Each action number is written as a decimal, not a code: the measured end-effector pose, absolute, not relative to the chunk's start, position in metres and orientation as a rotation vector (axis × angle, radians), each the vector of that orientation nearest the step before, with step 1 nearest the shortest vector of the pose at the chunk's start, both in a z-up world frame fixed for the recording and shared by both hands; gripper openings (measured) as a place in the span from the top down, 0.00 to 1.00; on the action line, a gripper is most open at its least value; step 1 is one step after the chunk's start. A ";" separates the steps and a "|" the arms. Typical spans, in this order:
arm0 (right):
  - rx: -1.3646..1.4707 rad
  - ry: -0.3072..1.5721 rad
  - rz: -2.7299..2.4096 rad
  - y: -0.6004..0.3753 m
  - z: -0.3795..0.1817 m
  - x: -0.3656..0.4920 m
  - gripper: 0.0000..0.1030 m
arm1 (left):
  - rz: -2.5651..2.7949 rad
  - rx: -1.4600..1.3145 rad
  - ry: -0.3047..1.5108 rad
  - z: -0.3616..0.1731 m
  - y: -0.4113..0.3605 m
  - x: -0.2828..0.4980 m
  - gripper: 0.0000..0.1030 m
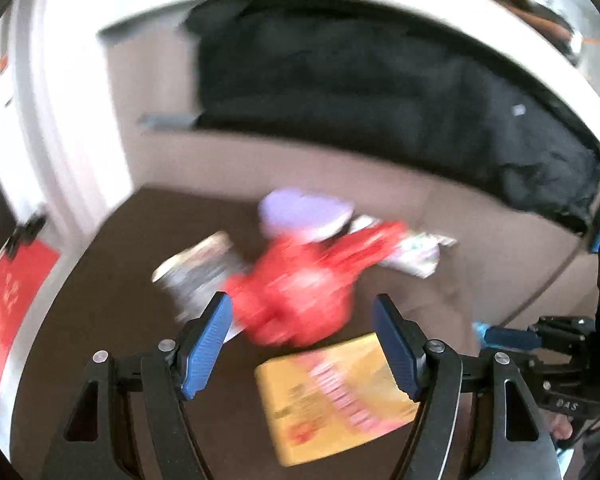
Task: Collect trash
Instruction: 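Move both grippers back to the table toward the red plastic bag, then grasp the red plastic bag with the left gripper while the right grasps the Kleenex pack, then carry the red bag and Kleenex pack over the bin, then open both grippers to drop the bag and tissue pack into the bin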
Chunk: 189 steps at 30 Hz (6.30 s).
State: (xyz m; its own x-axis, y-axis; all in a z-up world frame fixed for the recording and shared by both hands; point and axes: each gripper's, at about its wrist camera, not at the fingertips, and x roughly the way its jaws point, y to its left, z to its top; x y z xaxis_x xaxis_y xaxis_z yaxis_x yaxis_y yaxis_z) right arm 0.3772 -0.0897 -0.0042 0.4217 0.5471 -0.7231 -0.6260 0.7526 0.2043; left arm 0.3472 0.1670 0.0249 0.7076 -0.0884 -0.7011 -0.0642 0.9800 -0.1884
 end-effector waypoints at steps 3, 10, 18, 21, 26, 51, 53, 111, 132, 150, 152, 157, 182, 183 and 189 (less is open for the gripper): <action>-0.153 0.909 0.749 -0.058 -0.025 0.374 0.77 | -0.044 -0.203 0.860 -0.004 0.180 0.334 0.30; -0.109 1.016 0.751 -0.046 -0.057 0.376 0.77 | -0.055 -0.007 0.899 -0.051 0.157 0.298 0.30; 0.120 1.072 0.776 -0.054 -0.073 0.391 0.75 | -0.029 -0.097 0.875 -0.051 0.194 0.291 0.30; 0.186 1.086 0.800 -0.042 -0.079 0.399 0.75 | -0.008 -0.174 0.868 -0.049 0.216 0.290 0.30; 0.147 1.073 0.838 -0.020 -0.075 0.400 0.97 | 0.010 -0.250 0.846 -0.042 0.238 0.291 0.30; -0.223 0.786 0.668 -0.061 -0.004 0.404 0.82 | -0.104 -0.265 0.922 -0.051 0.173 0.436 0.44; -0.247 0.762 0.671 -0.049 0.004 0.425 0.78 | -0.087 -0.250 0.883 -0.044 0.180 0.421 0.49; -0.127 0.742 0.676 -0.116 0.068 0.397 0.83 | -0.136 -0.167 0.700 0.039 0.103 0.308 0.50; 0.257 0.826 0.228 -0.364 -0.021 0.343 0.82 | -0.342 -0.056 1.050 -0.083 -0.173 0.394 0.50; 0.395 1.048 0.148 -0.369 -0.161 0.395 0.74 | -0.300 -0.065 1.201 -0.158 -0.183 0.454 0.43; 0.380 1.036 0.152 -0.365 -0.159 0.397 0.70 | -0.320 -0.117 1.195 -0.157 -0.177 0.456 0.42; 0.324 1.026 0.148 -0.359 -0.149 0.397 0.67 | -0.385 -0.156 1.218 -0.151 -0.171 0.454 0.41; 0.214 0.906 0.073 -0.374 -0.070 0.359 0.68 | -0.488 -0.200 1.049 -0.102 -0.165 0.427 0.38; 0.203 0.908 0.071 -0.373 -0.070 0.358 0.68 | -0.496 -0.212 1.040 -0.100 -0.162 0.427 0.38; 0.170 0.874 0.059 -0.364 -0.057 0.356 0.68 | -0.503 -0.241 0.945 -0.063 -0.137 0.428 0.38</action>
State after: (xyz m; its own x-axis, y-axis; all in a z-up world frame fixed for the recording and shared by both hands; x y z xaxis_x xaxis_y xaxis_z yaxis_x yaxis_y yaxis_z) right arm 0.3565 -0.3643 -0.0566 0.6408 0.1215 -0.7580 0.0178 0.9848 0.1729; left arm 0.4276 -0.1368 -0.0633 0.4821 -0.5111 -0.7116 0.3053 0.8593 -0.4104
